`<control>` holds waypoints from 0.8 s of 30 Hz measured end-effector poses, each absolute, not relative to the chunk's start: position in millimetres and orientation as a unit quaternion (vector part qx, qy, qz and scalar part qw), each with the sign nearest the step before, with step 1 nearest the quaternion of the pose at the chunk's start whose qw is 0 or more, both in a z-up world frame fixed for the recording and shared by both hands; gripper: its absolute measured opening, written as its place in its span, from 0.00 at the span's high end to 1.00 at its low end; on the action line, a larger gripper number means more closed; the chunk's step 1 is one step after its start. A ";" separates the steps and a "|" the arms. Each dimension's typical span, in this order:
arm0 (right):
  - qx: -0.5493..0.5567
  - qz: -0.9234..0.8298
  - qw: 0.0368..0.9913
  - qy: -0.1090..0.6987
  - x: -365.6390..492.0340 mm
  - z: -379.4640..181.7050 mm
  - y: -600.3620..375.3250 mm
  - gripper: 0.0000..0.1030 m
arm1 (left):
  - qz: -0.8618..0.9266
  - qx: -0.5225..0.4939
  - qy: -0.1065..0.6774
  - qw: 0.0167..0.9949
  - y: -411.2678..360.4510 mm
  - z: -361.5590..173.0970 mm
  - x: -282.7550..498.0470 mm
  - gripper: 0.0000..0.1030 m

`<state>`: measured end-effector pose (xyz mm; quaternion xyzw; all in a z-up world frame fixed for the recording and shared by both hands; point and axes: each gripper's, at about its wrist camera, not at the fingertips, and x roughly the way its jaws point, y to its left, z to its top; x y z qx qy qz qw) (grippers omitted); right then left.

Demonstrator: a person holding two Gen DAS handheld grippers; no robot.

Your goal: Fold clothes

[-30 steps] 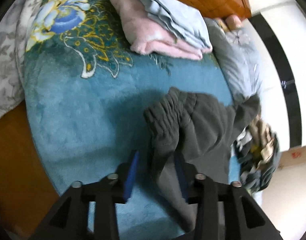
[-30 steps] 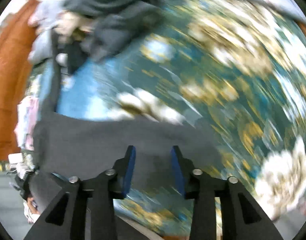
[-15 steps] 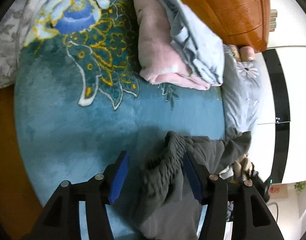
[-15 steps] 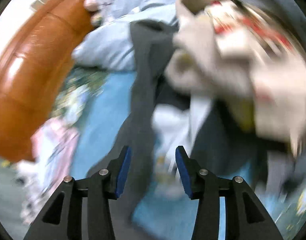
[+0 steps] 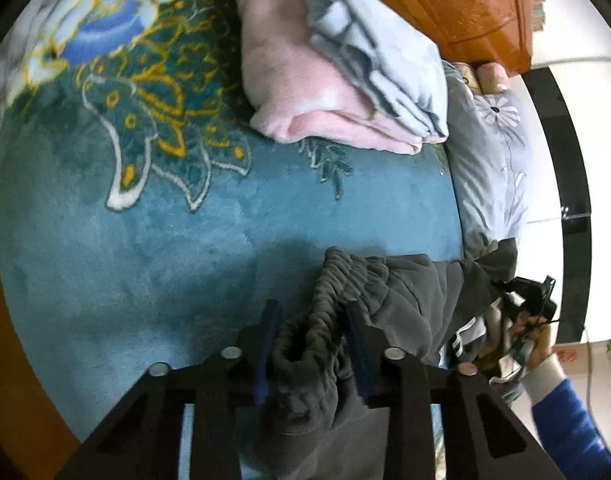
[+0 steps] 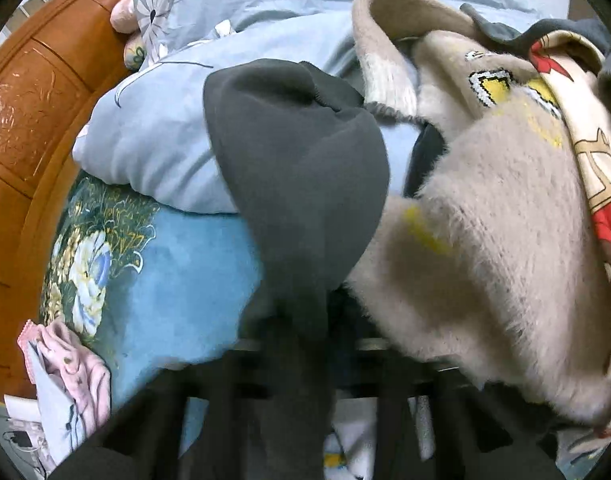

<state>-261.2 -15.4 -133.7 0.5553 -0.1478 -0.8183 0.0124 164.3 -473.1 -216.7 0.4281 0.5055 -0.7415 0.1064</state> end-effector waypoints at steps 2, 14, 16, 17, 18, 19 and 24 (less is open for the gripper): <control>0.548 -0.824 0.028 -0.143 -252.3 -116.7 -19.6 0.94 | -0.750 0.429 0.493 0.105 -468.5 -209.8 164.2 0.76; 0.494 -0.865 0.083 -0.027 24.6 -23.3 84.1 0.95 | -0.772 0.454 0.438 0.078 -452.2 -198.9 188.1 0.78; 0.566 -0.821 0.051 -0.056 51.6 -76.1 110.6 0.95 | -0.772 0.463 0.428 0.082 -448.3 -197.2 188.0 0.78; 0.607 -0.789 0.029 -0.090 68.4 -112.2 129.0 0.95 | -0.772 0.468 0.422 0.084 -446.2 -196.0 188.0 0.78; 0.628 -0.769 0.016 -0.117 79.4 -134.0 140.3 0.95 | -0.772 0.472 0.417 0.086 -444.2 -194.9 188.0 0.78; 0.647 -0.749 0.003 -0.144 90.2 -155.3 151.3 0.95 | -0.772 0.477 0.411 0.088 -442.1 -193.7 188.0 0.78; 0.664 -0.710 -0.001 -0.233 116.0 -184.7 175.1 0.94 | -0.774 0.486 0.396 0.087 -432.9 -185.9 193.8 0.77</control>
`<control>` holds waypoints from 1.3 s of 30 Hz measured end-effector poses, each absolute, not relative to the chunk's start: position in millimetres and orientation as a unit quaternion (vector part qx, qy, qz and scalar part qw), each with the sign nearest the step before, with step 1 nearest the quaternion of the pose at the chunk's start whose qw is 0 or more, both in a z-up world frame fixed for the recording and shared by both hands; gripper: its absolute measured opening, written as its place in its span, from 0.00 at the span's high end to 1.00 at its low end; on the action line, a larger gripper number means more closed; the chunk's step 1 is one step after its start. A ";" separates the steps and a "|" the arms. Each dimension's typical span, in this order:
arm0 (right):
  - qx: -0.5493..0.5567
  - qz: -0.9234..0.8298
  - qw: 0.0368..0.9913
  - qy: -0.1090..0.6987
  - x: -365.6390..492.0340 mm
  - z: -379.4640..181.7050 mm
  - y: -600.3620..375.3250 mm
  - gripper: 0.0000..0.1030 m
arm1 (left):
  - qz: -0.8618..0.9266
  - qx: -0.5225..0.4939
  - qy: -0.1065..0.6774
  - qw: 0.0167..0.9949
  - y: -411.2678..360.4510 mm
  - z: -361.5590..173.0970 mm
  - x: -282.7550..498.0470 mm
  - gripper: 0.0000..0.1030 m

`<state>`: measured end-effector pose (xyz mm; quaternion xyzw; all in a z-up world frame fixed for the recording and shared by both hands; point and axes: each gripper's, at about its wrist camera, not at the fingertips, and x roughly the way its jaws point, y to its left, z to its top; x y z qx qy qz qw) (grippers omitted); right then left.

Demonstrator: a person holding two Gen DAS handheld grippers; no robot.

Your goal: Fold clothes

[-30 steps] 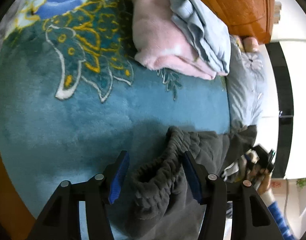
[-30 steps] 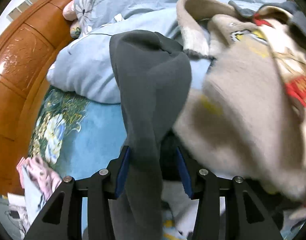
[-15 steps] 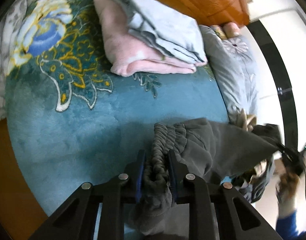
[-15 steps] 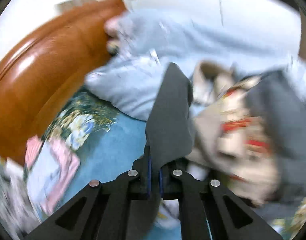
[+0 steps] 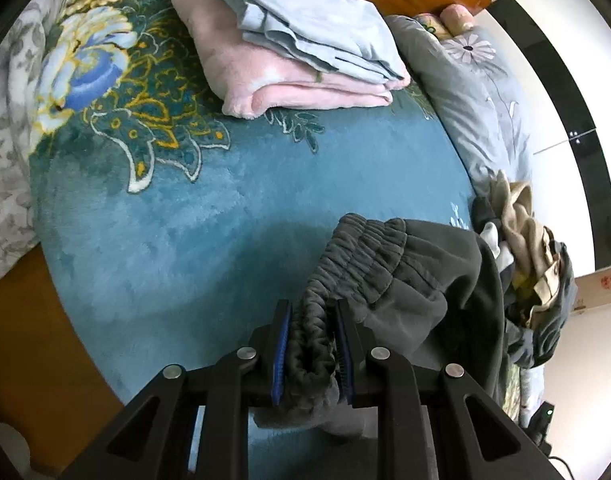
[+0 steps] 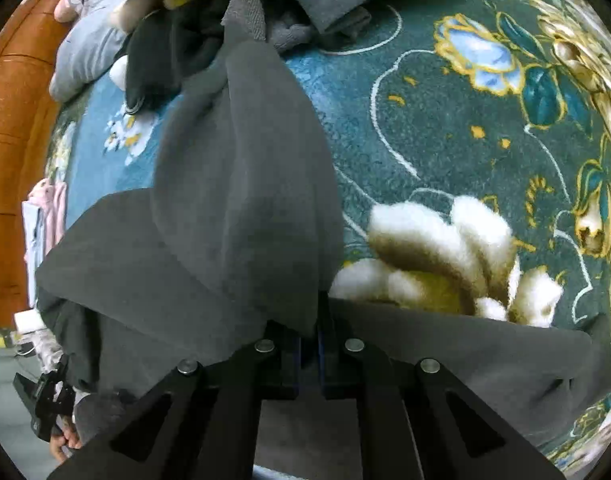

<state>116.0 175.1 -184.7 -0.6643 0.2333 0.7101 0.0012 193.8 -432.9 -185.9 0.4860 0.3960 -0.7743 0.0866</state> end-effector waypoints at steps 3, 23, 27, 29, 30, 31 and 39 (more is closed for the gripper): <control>-0.657 0.723 -0.020 0.211 112.9 -166.8 176.3 0.93 | -0.771 0.487 0.400 0.091 -430.9 -182.3 197.4 0.74; -0.613 0.717 0.013 0.331 -2.7 -211.9 227.0 0.65 | -0.771 0.429 0.450 0.141 -438.4 -133.3 236.9 0.54; -0.601 0.731 -0.018 0.322 6.1 -176.8 220.0 0.96 | -0.773 0.439 0.437 0.137 -439.4 -126.8 214.8 0.53; -0.564 0.757 -0.060 0.324 21.5 -133.5 222.1 0.96 | -0.779 0.440 0.426 0.134 -438.1 -119.9 200.7 0.53; -0.545 0.773 -0.073 0.315 31.8 -112.7 226.9 0.96 | -0.783 0.440 0.420 0.132 -437.2 -116.7 193.1 0.53; -0.526 0.789 -0.085 0.306 42.1 -91.9 231.8 0.96 | -0.786 0.441 0.413 0.131 -436.0 -114.1 186.2 0.53; -0.454 0.834 0.137 0.281 144.7 -60.7 367.9 0.99 | -0.780 0.484 0.374 0.133 -436.4 -132.2 127.4 0.46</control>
